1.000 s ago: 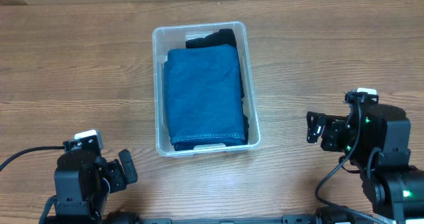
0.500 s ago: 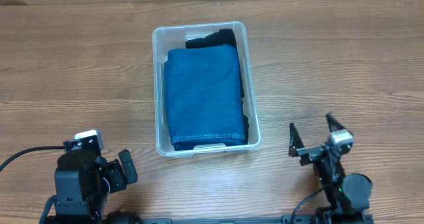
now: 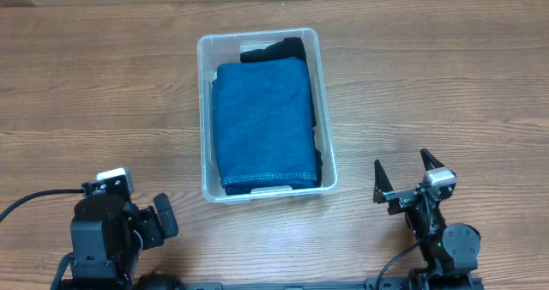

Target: Pack container

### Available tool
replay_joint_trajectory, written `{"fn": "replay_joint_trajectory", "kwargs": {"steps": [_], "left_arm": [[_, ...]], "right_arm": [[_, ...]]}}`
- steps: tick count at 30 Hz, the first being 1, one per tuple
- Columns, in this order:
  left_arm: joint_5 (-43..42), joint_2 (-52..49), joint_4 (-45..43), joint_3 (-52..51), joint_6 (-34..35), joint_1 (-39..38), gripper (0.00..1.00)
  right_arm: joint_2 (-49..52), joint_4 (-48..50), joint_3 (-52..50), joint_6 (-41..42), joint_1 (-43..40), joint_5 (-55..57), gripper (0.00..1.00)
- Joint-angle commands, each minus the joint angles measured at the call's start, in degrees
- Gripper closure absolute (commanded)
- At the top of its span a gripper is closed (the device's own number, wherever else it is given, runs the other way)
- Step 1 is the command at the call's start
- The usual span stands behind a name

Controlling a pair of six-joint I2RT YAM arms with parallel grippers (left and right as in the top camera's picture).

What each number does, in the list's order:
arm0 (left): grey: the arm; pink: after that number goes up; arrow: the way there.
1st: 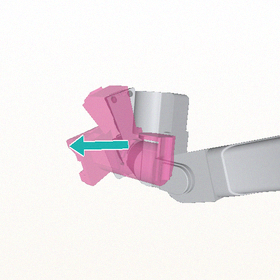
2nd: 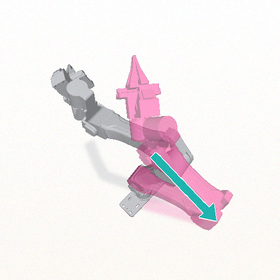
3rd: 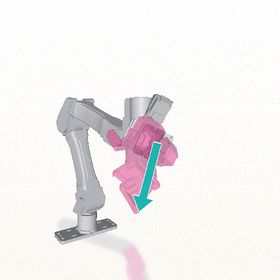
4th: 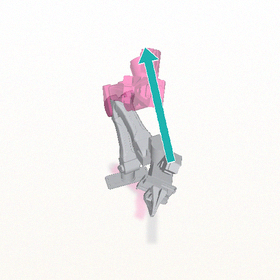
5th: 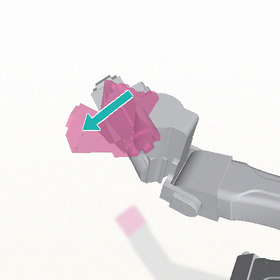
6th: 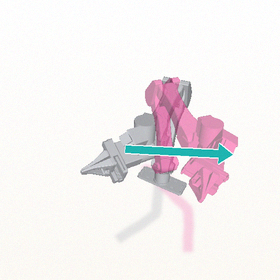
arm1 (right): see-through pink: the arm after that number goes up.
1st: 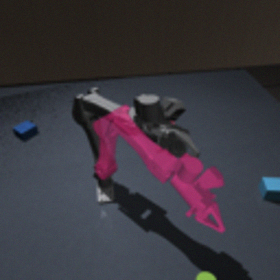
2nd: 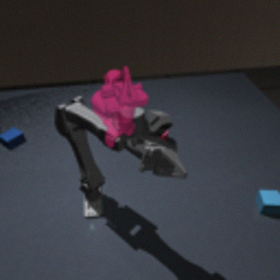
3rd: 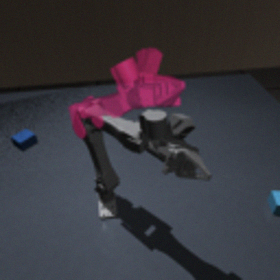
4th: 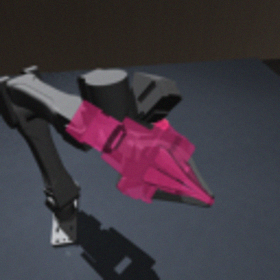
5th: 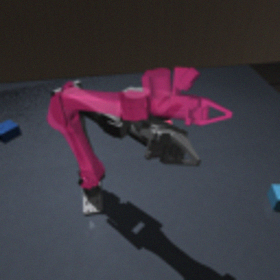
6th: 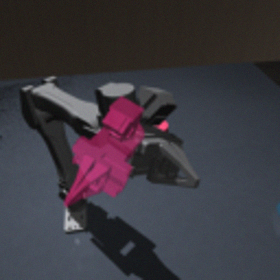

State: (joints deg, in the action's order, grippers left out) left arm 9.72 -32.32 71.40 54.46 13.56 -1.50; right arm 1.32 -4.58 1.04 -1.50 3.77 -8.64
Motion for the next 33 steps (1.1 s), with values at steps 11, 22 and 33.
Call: {"fn": "replay_joint_trajectory", "kwargs": {"steps": [11,22,33], "left_arm": [[-0.39,14.21,-16.00,-12.15,-5.97,0.13,0.00],[-8.57,32.15,-70.75,-54.40,-11.52,2.89,0.00],[-9.29,31.69,-66.71,-53.99,-11.47,2.80,0.00]], "right_arm": [[-0.61,0.35,-0.44,-0.04,-0.20,0.42,0.00],[-0.61,0.35,-0.44,-0.04,-0.20,0.42,0.00],[-0.61,0.35,-0.44,-0.04,-0.20,0.42,0.00]]}}
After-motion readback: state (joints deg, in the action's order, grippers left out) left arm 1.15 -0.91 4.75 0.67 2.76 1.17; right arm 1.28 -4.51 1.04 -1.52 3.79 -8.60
